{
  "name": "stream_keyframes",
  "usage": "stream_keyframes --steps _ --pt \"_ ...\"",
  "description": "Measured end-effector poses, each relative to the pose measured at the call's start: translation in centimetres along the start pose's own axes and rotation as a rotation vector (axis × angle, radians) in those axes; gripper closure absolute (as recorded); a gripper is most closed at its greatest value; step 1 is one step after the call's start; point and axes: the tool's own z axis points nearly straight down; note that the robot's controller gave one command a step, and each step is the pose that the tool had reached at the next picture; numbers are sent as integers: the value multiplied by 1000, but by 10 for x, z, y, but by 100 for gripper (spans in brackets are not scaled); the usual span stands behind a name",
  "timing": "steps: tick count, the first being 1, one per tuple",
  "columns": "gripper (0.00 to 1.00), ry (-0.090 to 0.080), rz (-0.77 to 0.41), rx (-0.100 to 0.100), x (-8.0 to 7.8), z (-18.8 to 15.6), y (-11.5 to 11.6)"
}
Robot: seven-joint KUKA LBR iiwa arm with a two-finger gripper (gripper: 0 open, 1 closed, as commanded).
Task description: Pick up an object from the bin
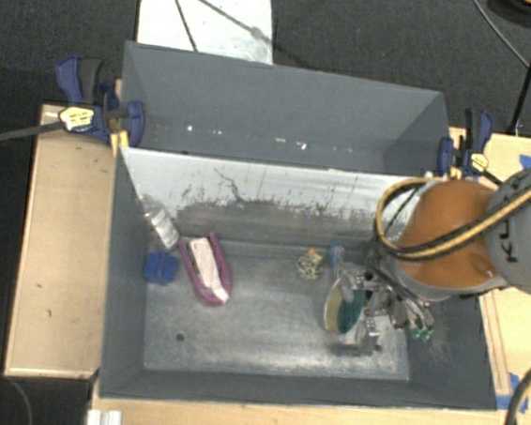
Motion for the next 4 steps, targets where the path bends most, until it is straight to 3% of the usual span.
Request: stream_keyframes --steps 1,2,3,4 --pt "100 -1 0 1 -1 -3 1" --pt "100 -3 -99 0 3 -187 3" --pt "0 5 -95 -3 5 -183 4" --pt "0 14 -204 -7 12 -64 29"
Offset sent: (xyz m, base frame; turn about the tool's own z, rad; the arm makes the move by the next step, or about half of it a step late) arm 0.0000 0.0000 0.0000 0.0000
